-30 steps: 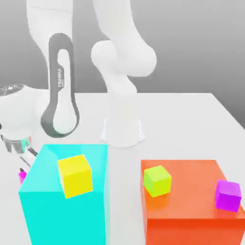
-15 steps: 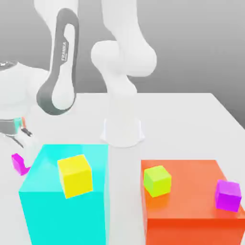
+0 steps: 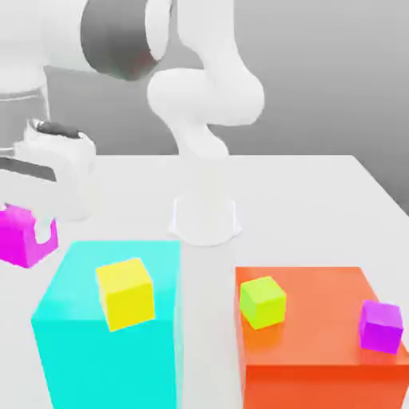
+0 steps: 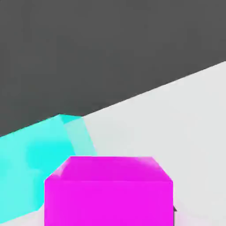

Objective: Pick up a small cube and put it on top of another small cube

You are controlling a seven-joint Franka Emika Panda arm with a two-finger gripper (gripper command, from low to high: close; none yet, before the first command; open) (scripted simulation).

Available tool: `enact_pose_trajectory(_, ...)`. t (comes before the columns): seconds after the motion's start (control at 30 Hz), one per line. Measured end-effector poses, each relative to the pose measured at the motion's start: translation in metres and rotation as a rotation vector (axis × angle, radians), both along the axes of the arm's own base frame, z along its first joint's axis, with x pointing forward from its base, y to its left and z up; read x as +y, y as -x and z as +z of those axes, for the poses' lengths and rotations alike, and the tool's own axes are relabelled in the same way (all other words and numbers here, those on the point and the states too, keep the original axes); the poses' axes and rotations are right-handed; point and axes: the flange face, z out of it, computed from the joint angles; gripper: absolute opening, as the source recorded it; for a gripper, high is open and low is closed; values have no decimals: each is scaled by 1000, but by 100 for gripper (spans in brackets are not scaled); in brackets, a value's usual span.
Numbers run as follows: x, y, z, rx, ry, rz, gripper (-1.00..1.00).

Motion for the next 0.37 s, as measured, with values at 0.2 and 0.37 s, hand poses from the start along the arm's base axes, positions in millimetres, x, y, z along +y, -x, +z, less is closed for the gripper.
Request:
enact_pose_trajectory(0.2, 64, -20, -29, 8, -43, 55, 100)
enact_pose_trajectory(0.37, 55, -19, -29, 7, -43, 39, 100)
